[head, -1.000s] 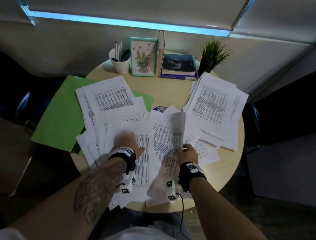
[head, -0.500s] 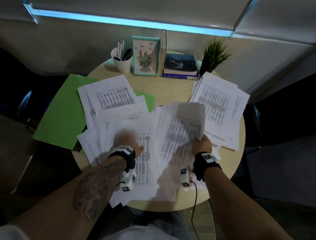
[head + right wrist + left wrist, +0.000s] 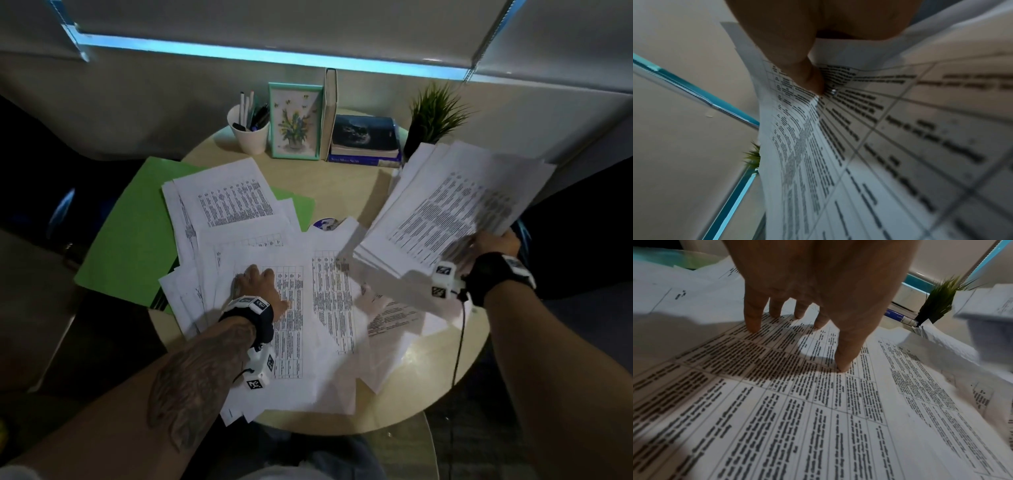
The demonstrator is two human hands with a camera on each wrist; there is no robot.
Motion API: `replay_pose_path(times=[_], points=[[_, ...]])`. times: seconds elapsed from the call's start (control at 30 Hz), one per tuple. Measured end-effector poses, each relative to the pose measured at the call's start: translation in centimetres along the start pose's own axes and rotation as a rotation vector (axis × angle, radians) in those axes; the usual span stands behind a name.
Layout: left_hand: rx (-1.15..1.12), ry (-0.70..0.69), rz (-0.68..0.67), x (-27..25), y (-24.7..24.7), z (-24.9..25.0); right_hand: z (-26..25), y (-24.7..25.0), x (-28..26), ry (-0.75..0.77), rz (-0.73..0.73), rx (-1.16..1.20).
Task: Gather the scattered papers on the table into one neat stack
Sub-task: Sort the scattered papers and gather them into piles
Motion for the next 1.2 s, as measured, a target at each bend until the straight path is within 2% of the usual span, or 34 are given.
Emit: replay_pose_path(times=[0.1,0.17,0.27,0.4,0.47,0.53,0.63,0.77,0.83,0.93,1.0,1.1,1.2], points=[[0.020,-0.014,0.029,0.0,0.2,0.2,-2.8,0.4,2.8,0.020,-0.031,-0.070],[0.036,-0.018,0.054,-0.2,0.4,0.4,-3.3,0.3,4.2,-0.021,-0.080,-0.181],[0.036,-0.010,0.071,-0.4,0.6,0.3,-2.5,-0.1,5.0,-0.066,-0.125,-0.271],[0.029,-0.006,0.059,-0.4,0.4,0.4,-0.3,-1.0,3.7,-0.024,-0.081,-0.302],[0.031,0.002,0.061,-0.5,0.5,0.4,0.5,-2.2,1.6,0.079,-0.069,-0.255],[0.032,0.003,0.067,-0.5,0.6,0.7,1.0,-4.0,-1.9,0.202,-0.116,-0.228],[0.028,-0.015,0.098,-0.6,1.2,1.3,4.3,-8.2,-8.6,0.253,-0.336,-0.250],[-0.108,-0.062,0.119,-0.9,2.3,1.3,9.8,-13.0,-17.2,0.207,-0.627,-0.417],[-0.153,-0.035,0.138,-1.0,2.8,-0.3,11.7,-13.8,-19.4,0.177,-0.657,-0.495],[-0.096,0.152,0.139,-1.4,2.4,-4.4,12.4,-14.4,-21.7,0.156,-0.661,-0.494],[-0.097,0.217,0.115,-2.0,1.7,-5.5,12.3,-15.1,-23.1,0.158,-0.684,-0.488],[-0.186,0.125,0.079,-2.1,0.9,-3.6,11.8,-16.3,-24.8,0.134,-0.721,-0.481],[-0.317,-0.027,0.081,-1.9,1.5,-1.1,12.4,-16.8,-25.0,-0.014,-0.737,-0.437]])
Point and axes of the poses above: each hand's wrist, its own x-axis towards the middle knuckle, its own y-axis out of the back of the hand, z = x × y, the point moved 10 cm from there along x, towards the middle knuckle, and after that the axes turned 1 degree about y, right-handed, at the moved point
